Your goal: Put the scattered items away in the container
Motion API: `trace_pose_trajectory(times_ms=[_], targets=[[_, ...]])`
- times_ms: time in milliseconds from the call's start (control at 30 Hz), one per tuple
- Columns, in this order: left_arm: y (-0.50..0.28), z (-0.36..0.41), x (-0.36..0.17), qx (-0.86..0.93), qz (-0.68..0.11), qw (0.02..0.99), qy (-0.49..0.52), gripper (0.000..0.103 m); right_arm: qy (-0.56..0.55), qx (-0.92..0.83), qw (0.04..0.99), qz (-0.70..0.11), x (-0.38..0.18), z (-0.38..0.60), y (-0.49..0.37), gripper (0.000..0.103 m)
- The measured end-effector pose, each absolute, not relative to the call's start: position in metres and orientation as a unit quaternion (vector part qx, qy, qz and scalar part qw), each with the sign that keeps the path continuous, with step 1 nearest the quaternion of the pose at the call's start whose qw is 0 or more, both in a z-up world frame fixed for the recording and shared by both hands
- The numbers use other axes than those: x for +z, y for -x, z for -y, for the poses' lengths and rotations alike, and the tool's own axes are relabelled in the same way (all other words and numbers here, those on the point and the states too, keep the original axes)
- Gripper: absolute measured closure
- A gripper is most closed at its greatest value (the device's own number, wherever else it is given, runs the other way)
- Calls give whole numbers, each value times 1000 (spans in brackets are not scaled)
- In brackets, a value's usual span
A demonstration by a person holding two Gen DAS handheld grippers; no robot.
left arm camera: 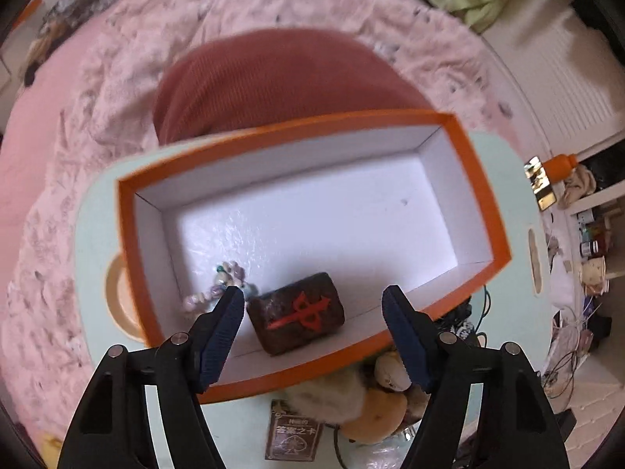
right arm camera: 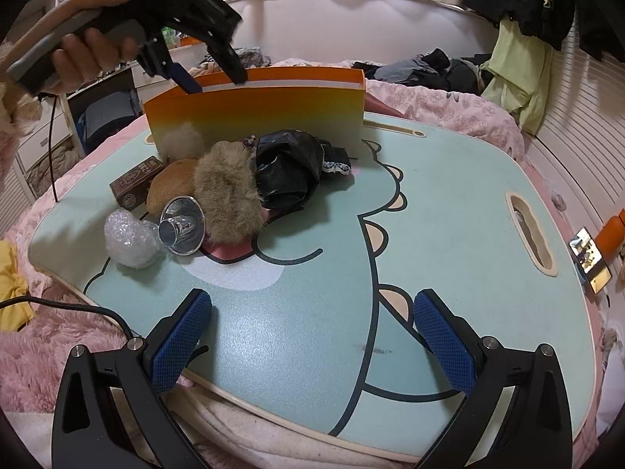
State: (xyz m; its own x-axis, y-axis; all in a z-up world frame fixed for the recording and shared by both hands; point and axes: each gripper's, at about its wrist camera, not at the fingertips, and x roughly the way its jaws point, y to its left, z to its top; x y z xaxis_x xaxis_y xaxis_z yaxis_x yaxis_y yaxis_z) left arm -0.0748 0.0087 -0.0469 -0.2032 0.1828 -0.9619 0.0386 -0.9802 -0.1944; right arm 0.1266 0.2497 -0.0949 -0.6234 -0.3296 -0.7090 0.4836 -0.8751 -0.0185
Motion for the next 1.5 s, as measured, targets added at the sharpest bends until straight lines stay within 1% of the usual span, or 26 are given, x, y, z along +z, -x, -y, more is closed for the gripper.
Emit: trace_pose_trajectory(times_ms=[167, 300, 400, 533, 567, 600, 633, 733, 767, 800, 833, 900, 933, 1067, 1233, 1500], targets=[[90, -11, -59, 757, 65, 12, 650, 29, -369, -895, 227, -104, -95, -249, -127, 0], [95, -16, -73, 741, 47, 7, 670, 29, -369, -895, 227, -104, -95, -250, -127, 0], [96, -14, -79, 734, 65, 17, 675, 29, -369, -895, 227, -104, -95, -250, -128, 0], [94, -12, -77, 738, 60, 23, 671, 29, -369, -895, 228, -104, -95, -249, -128, 0], [92, -11, -76, 741, 59, 27, 669, 33, -369, -895, 228, -105, -95, -249, -128, 0], [91, -10, -75, 742, 59, 31, 667, 40, -369, -895, 228, -104, -95, -250, -128, 0], [89, -10, -73, 743, 60, 36, 665, 44, -369, -895, 228, -104, -95, -249, -128, 0], [83, -8, -71, 748, 56, 42, 660, 46, -369, -895, 228, -104, -95, -249, -128, 0], [81, -9, -69, 752, 53, 47, 656, 51, -369, -895, 228, -104, -95, -249, -128, 0], [78, -9, -66, 755, 52, 54, 651, 66, -369, -895, 228, -104, -95, -249, -128, 0], [77, -8, -63, 756, 54, 58, 649, 69, -369, -895, 228, -104, -95, -249, -128, 0], [74, -4, -56, 760, 58, 54, 645, 97, -369, -895, 228, -104, -95, -249, -128, 0], [73, -3, -53, 762, 60, 55, 643, 100, -369, -895, 228, -104, -95, -249, -128, 0], [70, -1, -48, 763, 54, 60, 642, 100, -369, -895, 228, -104, -95, -249, -129, 0], [77, 1, -36, 776, 70, 66, 624, 101, -368, -895, 228, -104, -95, -249, -129, 0], [72, -8, 5, 797, 66, 87, 594, 101, -368, -895, 228, -104, -95, -250, -129, 0]])
